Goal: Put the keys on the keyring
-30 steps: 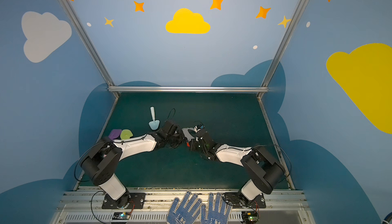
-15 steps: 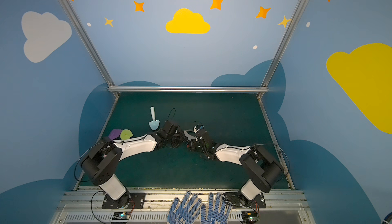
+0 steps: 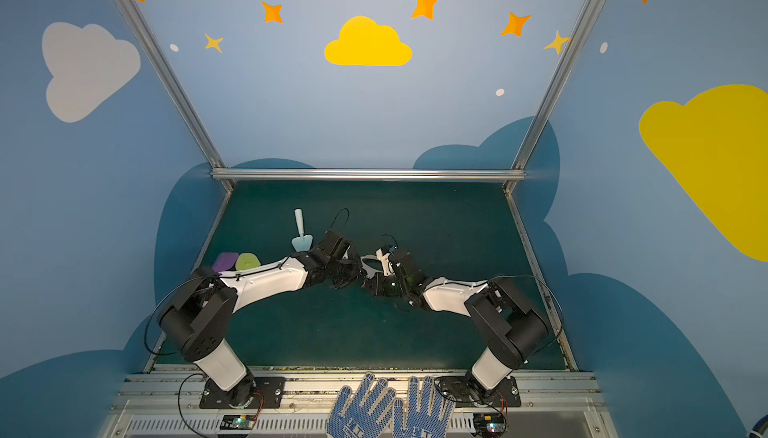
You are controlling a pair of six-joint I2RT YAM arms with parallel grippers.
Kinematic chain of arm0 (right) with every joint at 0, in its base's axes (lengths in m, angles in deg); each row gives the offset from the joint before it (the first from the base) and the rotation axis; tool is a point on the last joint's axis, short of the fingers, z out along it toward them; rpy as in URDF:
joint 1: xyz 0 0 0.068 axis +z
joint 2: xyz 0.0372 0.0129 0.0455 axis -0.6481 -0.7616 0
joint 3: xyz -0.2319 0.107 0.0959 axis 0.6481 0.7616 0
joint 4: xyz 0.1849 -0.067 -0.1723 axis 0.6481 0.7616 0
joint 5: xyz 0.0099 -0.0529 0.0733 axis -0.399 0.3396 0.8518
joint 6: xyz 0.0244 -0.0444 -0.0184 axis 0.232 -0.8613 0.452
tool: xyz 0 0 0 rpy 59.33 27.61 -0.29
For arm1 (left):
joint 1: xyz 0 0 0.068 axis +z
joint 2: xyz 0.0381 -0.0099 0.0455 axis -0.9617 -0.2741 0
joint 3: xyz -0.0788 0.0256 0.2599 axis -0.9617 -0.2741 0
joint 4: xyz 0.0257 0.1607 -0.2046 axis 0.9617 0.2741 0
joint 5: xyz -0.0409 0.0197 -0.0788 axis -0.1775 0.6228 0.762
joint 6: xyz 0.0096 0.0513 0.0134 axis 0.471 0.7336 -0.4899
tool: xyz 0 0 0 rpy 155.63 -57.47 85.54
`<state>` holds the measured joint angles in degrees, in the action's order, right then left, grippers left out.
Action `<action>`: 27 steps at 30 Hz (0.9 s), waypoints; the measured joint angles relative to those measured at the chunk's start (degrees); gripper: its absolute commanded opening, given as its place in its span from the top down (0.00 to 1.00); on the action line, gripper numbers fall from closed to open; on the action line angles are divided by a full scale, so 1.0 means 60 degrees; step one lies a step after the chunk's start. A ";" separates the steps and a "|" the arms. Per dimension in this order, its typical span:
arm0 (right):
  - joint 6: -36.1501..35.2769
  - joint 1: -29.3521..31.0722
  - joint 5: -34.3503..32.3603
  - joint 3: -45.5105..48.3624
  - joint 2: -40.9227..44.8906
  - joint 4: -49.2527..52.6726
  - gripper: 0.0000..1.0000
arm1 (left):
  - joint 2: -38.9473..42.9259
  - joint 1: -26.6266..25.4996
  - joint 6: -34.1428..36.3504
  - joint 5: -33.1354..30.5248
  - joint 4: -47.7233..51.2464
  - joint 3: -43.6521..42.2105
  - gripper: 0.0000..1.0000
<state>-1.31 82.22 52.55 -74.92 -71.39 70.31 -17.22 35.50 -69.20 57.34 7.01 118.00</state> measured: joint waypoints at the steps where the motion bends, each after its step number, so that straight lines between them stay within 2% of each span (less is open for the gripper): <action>1: 0.0000 -0.0040 0.0076 0.0000 0.0000 -0.0033 1.00 | 0.0000 0.0000 0.0091 0.0018 0.0069 0.0069 0.96; 12: -0.0011 -0.0605 0.1665 0.0120 -0.0047 -0.0506 1.00 | -0.0481 0.0109 0.1650 0.0834 0.1789 0.1472 0.94; 17: 0.0007 -0.0525 0.2681 0.0127 -0.0131 -0.1107 1.00 | -0.0758 -0.0040 0.2193 0.1752 0.2120 0.2299 0.85; 20: 0.0211 -0.0543 0.3071 0.0270 -0.0160 -0.1694 1.00 | -0.0710 -0.0135 0.2419 0.2116 0.2200 0.2677 0.84; 25: 0.0608 -0.0608 0.3413 0.0703 -0.0186 -0.2911 1.00 | -0.0707 -0.0186 0.2616 0.2379 0.2284 0.2772 0.76; 27: 0.0841 -0.0627 0.3541 0.0849 -0.0251 -0.3472 1.00 | -0.0667 -0.0186 0.2677 0.2379 0.2324 0.2783 0.71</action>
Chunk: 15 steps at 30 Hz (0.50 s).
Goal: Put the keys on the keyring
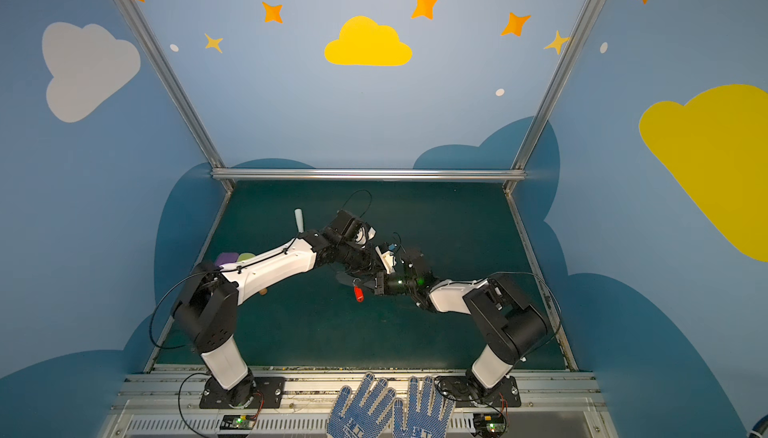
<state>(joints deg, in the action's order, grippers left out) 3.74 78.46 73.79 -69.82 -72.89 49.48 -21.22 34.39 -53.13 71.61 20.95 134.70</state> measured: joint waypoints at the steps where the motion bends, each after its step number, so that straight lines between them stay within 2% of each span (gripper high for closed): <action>1: 0.0168 -0.0011 0.0080 0.0080 -0.0073 -0.0379 1.00 | 0.0025 0.0000 0.0047 -0.0022 0.0066 0.0015 0.70; 7: 0.1246 -0.0113 0.0495 0.0146 -0.0867 -0.2528 1.00 | 0.0637 0.0087 0.0353 -0.0219 0.0685 0.0186 0.65; 15: 0.2743 -0.0142 0.0794 0.0339 -0.1894 -0.4779 1.00 | 0.2506 0.0532 0.0444 -0.0714 0.0780 -0.0149 0.61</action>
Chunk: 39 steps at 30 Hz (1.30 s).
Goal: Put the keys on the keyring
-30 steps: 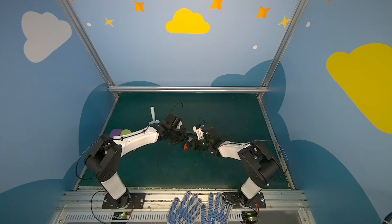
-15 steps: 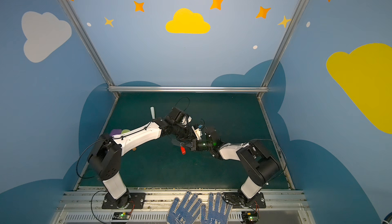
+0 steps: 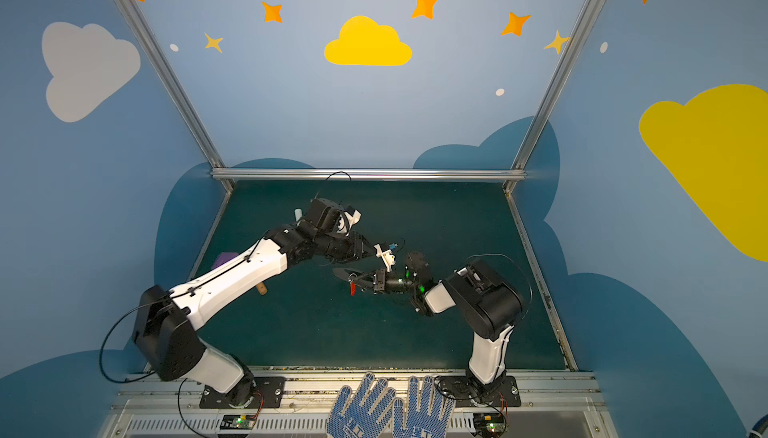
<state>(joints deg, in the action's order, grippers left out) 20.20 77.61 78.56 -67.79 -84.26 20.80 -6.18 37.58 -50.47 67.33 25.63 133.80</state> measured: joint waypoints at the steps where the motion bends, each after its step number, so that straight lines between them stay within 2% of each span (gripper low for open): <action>1: 0.0120 0.0000 0.0018 0.0004 -0.0051 -0.0142 1.00 | 0.0280 0.0055 -0.0022 -0.0087 -0.0004 -0.0178 0.60; 5: 0.0525 -0.0007 0.0066 0.0000 -0.0084 -0.0718 1.00 | 0.1206 0.0291 -0.0189 -0.0495 0.0015 -0.1086 0.58; 12: 0.1027 -0.0007 0.0087 0.0000 -0.0248 -0.1333 1.00 | 0.2393 0.0554 -0.0652 -0.1005 0.0055 -0.2692 0.61; 14: 0.1151 -0.0007 0.0087 0.0000 -0.0302 -0.1417 1.00 | 0.2630 0.0583 -0.0849 -0.1064 0.0015 -0.3067 0.64; 17: 0.1279 -0.0011 0.0087 0.0000 -0.0306 -0.1483 1.00 | 0.2896 0.0586 -0.1158 -0.1053 -0.0178 -0.3636 0.78; 20: 0.1399 -0.0044 0.0084 0.0000 -0.0306 -0.1555 1.00 | 0.3118 0.0586 -0.1457 -0.0947 -0.0601 -0.4273 0.85; 24: 0.1523 -0.0066 0.0091 0.0000 -0.0306 -0.1639 1.00 | 0.3486 0.0586 -0.1982 -0.0758 -0.1457 -0.5235 0.85; 32: 0.1763 -0.0062 0.0182 -0.0011 -0.0306 -0.1698 1.00 | 0.3129 0.0586 -0.2342 -0.0652 -0.2769 -0.5577 0.84; 35: 0.1843 -0.0066 0.0248 -0.0026 -0.0306 -0.1698 1.00 | 0.2692 0.0586 -0.2408 -0.0568 -0.3333 -0.5574 0.92; 37: 0.1909 -0.0066 0.0310 -0.0044 -0.0306 -0.1701 1.00 | 0.2452 0.0586 -0.2422 -0.0557 -0.3610 -0.5552 0.92; 39: 0.1938 -0.0066 0.0342 -0.0051 -0.0306 -0.1701 1.00 | 0.2313 0.0586 -0.2426 -0.0561 -0.3810 -0.5519 0.88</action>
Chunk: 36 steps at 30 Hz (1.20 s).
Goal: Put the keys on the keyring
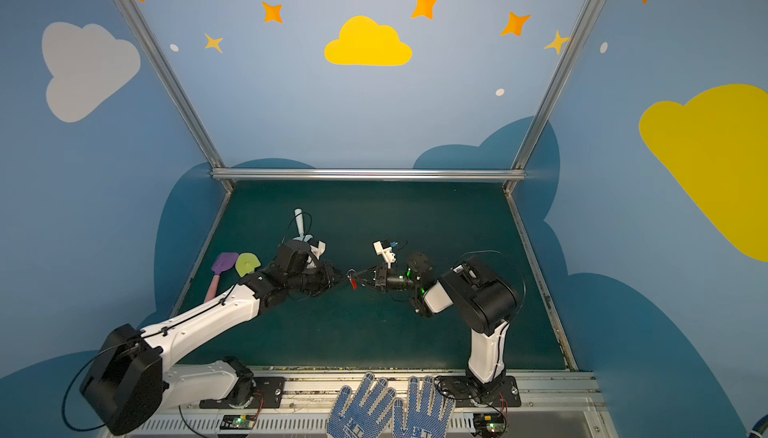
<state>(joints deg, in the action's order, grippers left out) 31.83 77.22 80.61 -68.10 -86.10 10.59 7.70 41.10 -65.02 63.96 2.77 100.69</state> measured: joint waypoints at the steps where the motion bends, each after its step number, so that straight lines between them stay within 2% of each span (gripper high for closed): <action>1: 0.0007 0.0000 0.0015 0.0000 0.0000 0.0000 1.00 | -0.0025 0.0000 0.0015 -0.0015 -0.0076 0.0011 0.86; 8: 0.0051 -0.0007 0.0073 -0.0040 0.0000 -0.0062 1.00 | -0.0036 0.0000 -0.0095 -0.0233 -0.0780 0.0015 0.74; 15: 0.0047 -0.0040 0.0109 -0.0044 0.0000 -0.0066 1.00 | -0.0036 0.0000 -0.0233 -0.0222 -0.1242 0.0015 0.71; 21: 0.0076 -0.0044 0.0160 -0.0044 0.0000 -0.0066 1.00 | -0.0036 0.0000 -0.0313 -0.0080 -0.1490 0.0015 0.72; 23: 0.0084 -0.0044 0.0175 -0.0044 0.0000 -0.0066 1.00 | -0.0011 0.0000 -0.0321 -0.0098 -0.1486 0.0000 0.69; 24: 0.0091 -0.0051 0.0178 -0.0044 0.0000 -0.0066 1.00 | 0.0051 0.0000 -0.0335 -0.0146 -0.1468 -0.0033 0.66; 31: 0.0226 -0.0084 0.0164 -0.0044 0.0044 -0.0062 1.00 | 0.1177 0.0007 -0.0645 -0.0761 -0.1053 -0.0525 0.58; 34: 0.0248 -0.0106 0.0135 -0.0055 0.0138 -0.0062 1.00 | 0.1253 0.0033 -0.0761 -0.0743 -0.1042 -0.0576 0.61; 36: 0.0259 -0.0106 0.0120 -0.0091 0.0233 -0.0062 1.00 | 0.1195 0.0047 -0.0834 -0.0674 -0.1089 -0.0576 0.68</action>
<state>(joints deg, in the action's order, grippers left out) 33.38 76.58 81.33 -68.64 -84.70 10.22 14.87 41.38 -70.03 59.92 -3.77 97.23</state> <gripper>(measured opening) 0.052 0.370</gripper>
